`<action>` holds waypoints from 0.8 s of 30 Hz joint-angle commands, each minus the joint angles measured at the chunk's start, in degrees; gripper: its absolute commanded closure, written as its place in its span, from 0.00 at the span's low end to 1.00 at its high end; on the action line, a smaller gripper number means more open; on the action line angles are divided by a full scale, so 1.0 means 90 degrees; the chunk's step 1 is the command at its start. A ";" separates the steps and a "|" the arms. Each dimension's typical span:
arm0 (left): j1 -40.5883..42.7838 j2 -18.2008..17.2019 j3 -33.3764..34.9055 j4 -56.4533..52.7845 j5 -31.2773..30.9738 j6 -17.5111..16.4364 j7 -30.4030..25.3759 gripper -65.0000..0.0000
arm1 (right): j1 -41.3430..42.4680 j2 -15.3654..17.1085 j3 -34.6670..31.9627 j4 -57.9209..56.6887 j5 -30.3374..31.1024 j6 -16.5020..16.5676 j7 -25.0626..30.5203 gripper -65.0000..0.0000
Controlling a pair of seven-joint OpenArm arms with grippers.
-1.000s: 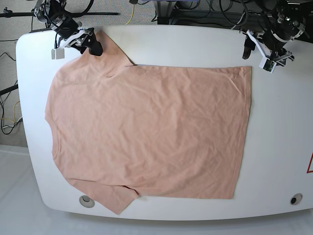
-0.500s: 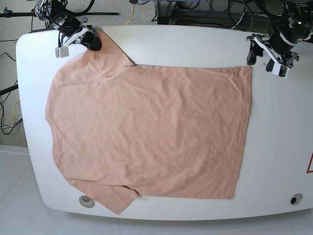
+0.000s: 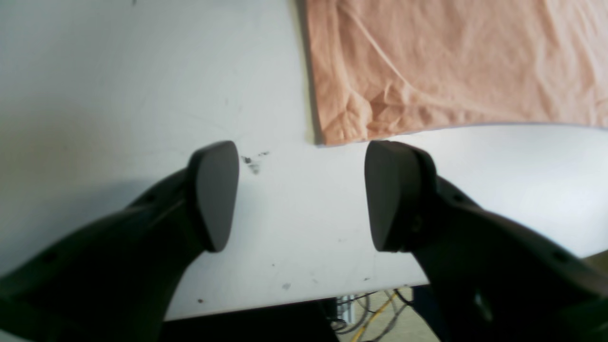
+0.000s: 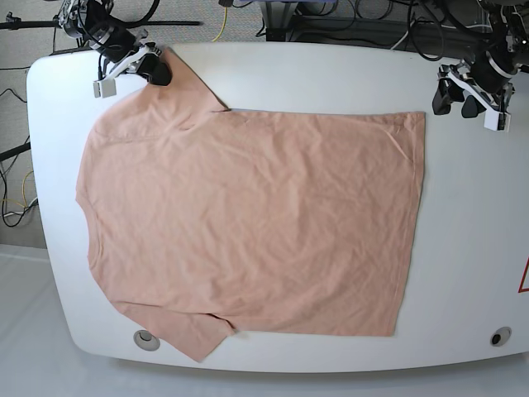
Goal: Fold the T-shirt properly
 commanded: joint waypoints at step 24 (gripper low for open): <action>-0.0827 0.0043 0.0719 -0.1109 -0.0474 -0.0061 0.0159 0.39 | -0.0049 0.0079 0.0000 0.0040 -0.0065 -0.0054 -0.0021 1.00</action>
